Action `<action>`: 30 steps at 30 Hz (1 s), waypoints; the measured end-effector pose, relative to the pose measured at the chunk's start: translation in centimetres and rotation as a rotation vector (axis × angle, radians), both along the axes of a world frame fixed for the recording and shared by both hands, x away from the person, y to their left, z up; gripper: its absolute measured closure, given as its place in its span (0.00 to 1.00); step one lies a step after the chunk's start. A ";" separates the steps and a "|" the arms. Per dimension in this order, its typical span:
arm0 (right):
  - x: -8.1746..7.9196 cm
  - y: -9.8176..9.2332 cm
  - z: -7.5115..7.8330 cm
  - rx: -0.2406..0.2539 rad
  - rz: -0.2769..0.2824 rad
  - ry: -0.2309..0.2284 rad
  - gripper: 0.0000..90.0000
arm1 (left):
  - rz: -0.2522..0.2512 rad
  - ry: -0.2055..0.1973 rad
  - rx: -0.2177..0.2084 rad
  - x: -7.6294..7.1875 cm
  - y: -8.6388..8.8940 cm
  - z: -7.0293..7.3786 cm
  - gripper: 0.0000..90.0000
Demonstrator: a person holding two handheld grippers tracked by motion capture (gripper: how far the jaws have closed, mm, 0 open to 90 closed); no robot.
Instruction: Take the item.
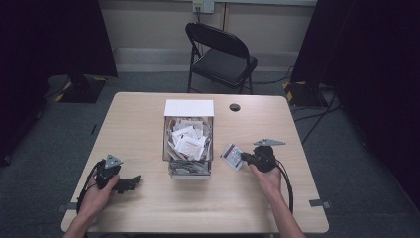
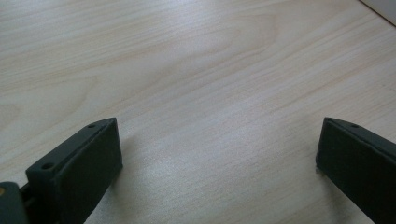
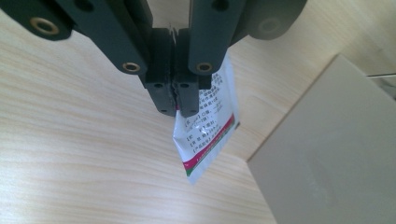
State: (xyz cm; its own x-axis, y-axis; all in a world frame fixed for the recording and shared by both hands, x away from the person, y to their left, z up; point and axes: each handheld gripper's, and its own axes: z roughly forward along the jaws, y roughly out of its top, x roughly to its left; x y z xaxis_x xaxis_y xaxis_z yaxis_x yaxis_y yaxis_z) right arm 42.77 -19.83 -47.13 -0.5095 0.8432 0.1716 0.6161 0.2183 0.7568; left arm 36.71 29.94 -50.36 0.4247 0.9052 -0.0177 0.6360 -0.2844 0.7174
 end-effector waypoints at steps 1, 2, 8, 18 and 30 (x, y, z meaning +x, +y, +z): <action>0.1 0.0 -0.1 -0.007 0.000 0.000 0.99 | 0.001 -0.001 -0.001 0.0 0.0 0.0 0.00; 0.2 -0.1 -0.2 -0.009 -0.004 0.000 0.98 | 0.001 0.000 -0.002 0.0 0.0 0.0 0.00; 0.7 -0.4 -0.6 -0.001 -0.025 0.016 0.98 | 0.001 -0.001 -0.001 0.0 0.0 0.0 0.00; 1.3 -0.5 -1.3 -0.011 -0.052 0.035 0.97 | 0.001 0.000 -0.002 0.0 0.0 0.0 0.00; 1.8 -0.3 -1.2 -0.021 -0.062 0.025 0.91 | 0.000 0.000 0.000 0.0 0.0 0.0 0.00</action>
